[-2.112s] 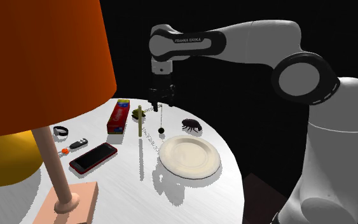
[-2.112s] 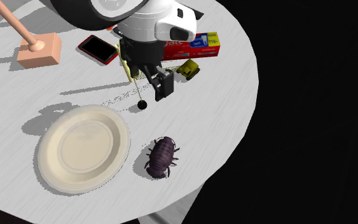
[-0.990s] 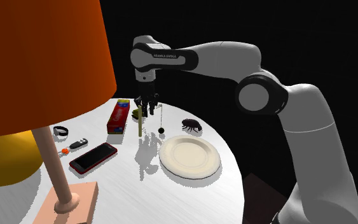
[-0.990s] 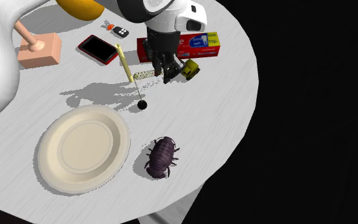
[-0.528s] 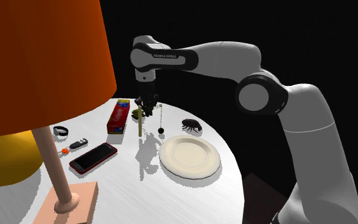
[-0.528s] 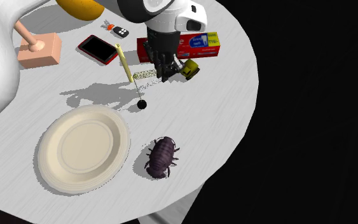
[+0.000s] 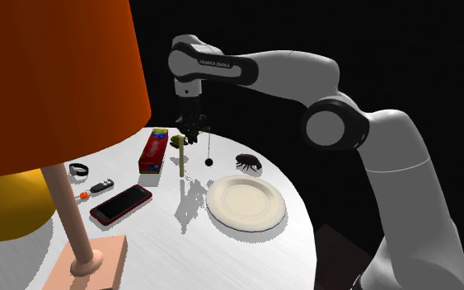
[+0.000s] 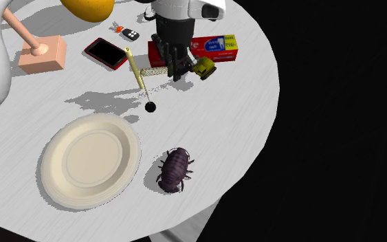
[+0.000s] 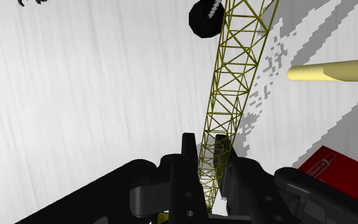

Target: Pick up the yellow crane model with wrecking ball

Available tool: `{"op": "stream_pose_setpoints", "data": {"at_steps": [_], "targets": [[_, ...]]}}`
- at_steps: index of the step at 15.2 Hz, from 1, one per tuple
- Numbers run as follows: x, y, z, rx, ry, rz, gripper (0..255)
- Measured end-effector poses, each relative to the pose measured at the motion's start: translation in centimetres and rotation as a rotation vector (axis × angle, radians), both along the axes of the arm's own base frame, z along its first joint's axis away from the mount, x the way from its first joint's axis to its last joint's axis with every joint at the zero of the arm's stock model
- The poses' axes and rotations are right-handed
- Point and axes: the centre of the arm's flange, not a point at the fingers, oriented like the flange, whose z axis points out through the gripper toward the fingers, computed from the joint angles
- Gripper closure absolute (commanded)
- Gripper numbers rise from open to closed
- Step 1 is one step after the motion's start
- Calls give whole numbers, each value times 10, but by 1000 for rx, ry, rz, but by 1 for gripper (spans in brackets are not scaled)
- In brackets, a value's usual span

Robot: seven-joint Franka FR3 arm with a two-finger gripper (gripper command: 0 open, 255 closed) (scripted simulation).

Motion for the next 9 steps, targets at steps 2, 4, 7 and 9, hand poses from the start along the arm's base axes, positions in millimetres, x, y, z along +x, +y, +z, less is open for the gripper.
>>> {"op": "stream_pose_setpoints", "data": {"at_steps": [2, 4, 7, 9], "targets": [[0, -1, 11, 0, 0, 0, 255], [0, -1, 21, 0, 0, 0, 255], [0, 0, 38, 0, 0, 0, 255], [0, -1, 46, 0, 0, 0, 255]]}}
